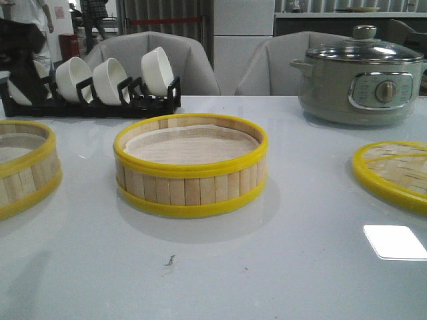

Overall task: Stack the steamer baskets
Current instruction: 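Lower the left gripper onto the rim of the edge steamer basket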

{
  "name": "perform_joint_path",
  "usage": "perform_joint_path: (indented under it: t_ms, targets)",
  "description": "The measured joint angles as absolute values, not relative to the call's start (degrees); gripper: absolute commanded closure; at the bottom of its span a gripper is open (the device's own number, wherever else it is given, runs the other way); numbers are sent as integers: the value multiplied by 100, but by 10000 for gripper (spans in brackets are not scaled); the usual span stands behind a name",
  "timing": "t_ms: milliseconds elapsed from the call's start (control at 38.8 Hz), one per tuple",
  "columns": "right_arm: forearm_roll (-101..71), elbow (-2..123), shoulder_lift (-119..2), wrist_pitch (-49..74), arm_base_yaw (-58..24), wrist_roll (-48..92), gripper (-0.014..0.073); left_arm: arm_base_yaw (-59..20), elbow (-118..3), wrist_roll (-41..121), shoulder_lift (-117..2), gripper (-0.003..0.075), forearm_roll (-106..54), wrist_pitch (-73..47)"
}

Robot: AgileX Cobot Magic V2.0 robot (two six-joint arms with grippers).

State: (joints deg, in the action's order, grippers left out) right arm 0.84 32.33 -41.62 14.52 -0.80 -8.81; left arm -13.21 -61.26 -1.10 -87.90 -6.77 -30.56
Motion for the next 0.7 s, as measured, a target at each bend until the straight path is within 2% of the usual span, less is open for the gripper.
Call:
perform_joint_path:
  t_ms: [283, 695]
  targets:
    - [84, 3233, -4162, 1452, -80, -881, 129, -1469, -6677, -84, -9560, 212, -697, -3019]
    - [84, 3233, -4162, 1452, -80, -881, 129, -1469, -6687, -84, -10092, 212, -557, -2986]
